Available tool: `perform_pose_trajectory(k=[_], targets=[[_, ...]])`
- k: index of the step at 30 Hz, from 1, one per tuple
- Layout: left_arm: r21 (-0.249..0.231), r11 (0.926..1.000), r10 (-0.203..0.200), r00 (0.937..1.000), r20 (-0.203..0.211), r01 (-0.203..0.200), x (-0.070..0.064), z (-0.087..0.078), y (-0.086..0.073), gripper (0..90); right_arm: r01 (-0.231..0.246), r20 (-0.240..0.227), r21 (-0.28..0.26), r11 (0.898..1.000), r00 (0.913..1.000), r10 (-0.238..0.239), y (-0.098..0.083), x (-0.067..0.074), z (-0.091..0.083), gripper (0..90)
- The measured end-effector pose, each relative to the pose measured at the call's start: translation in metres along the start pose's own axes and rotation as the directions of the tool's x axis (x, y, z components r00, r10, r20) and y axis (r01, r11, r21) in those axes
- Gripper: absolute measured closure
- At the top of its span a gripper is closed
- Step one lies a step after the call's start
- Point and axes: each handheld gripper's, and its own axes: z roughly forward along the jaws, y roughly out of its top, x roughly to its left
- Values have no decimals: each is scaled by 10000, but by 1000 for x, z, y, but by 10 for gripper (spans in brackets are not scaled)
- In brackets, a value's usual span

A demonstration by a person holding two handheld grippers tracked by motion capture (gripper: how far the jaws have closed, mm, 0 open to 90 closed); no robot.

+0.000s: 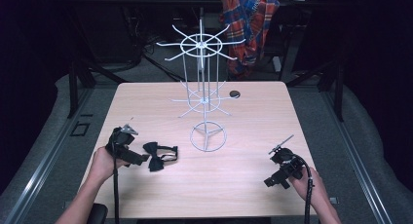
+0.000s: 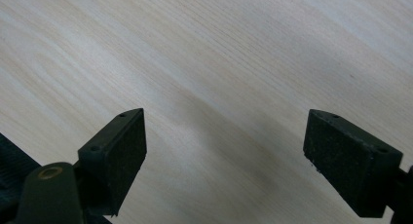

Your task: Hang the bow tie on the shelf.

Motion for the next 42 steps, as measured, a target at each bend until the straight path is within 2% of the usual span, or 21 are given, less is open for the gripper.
perform_pose_trajectory(k=[2, 7, 10, 11, 13, 16, 17, 18, 20, 21, 23, 25, 27, 28, 29, 32, 34, 38, 39, 41, 42], targets=[[-11, 10000, -17, 10000, 45, 17, 0, 1, 1, 0, 251, 164, 169, 9995, 9995, -254, 0, -1, -1, 155], [-35, 10000, 83, 9999, 140, -82, -1, 8, 13, 0, -122, 82, 266, 9996, 9999, 120, -3, -2, -2, 155], [36, 9999, 155, 9998, 160, -156, -2, 12, 17, 0, 3, 103, 18, 10000, 9999, -3, -3, -2, -2, 155], [-4, 9999, 170, 9997, 164, -170, -4, 14, 18, 0, 46, 185, 156, 9999, 9998, -49, -3, -2, -3, 155], [-11, 9997, 239, 9992, 325, -239, -6, 15, 19, 1, 27, 83, 451, 9990, 10000, -31, -3, -1, -5, 155], [57, 9990, 448, 9974, 569, -452, -10, 21, 20, 2, -123, 97, 281, 9995, 9999, 121, -3, -1, -4, 155], [202, 9982, 556, 9964, 636, -570, -12, 24, 21, 3, 23, 154, 205, 9998, 9999, -27, -3, -2, -3, 155], [377, 9968, 675, 9951, 719, -704, -14, 27, 21, 38, 97, 187, 28, 9999, 9998, -97, -3, -3, -2, 155], [561, 9940, 881, 9920, 899, -934, -16, 33, 20, 66, 176, 219, 193, 9997, 9996, -181, -2, -3, -2, 155], [655, 9925, 976, 9911, 904, -1037, -17, 35, 20, 87, 34, 140, 136, 9999, 9999, -35, -3, -2, -1, 155], [662, 9913, 1073, 9896, 957, -1139, -17, 39, 21, 160, -27, 12, 64, 10000, 10000, 27, -2, -1, 0, 155], [703, 9905, 1114, 9891, 967, -1184, -17, 40, 22, 158, -45, 39, 270, 9996, 10000, 44, -2, -1, -1, 155], [769, 9888, 1196, 9874, 1040, -1279, -18, 43, 22, 191, 44, 109, 170, 9998, 9999, -46, -2, -2, -1, 155], [825, 9877, 1243, 9868, 1039, -1331, -18, 45, 23, 229, -134, 81, 31, 9999, 9999, 134, -2, -1, 1, 155], [929, 9844, 1402, 9854, 966, -1492, -20, 49, 24, 258, -23, 298, 175, 9998, 9996, 17, -2, -1, 0, 155], [1067, 9817, 1470, 9836, 1045, -1580, -21, 53, 25, 303, 144, 213, 170, 9998, 9997, -147, -2, -2, -1, 155], [1121, 9798, 1558, 9837, 898, -1654, -22, 54, 26, 372, 109, 195, 158, 9998, 9997, -112, -2, -2, 0, 155], [1221, 9784, 1580, 9841, 806, -1671, -22, 56, 24, 442, 130, 238, 219, 9997, 9996, -135, -3, -3, -1, 155], [1262, 9770, 1627, 9836, 782, -1716, -22, 56, 24, 442, -35, 162, 371, 9993, 9999, 29, -3, -3, -2, 155], [1337, 9738, 1799, 9829, 405, -1837, -24, 57, 23, 506, -71, 103, 289, 9996, 9999, 68, -3, -3, -1, 155], [1373, 9741, 1752, 9836, 423, -1794, -23, 57, 23, 536, -14, 140, 200, 9998, 9999, 11, -3, -3, -1, 155]])
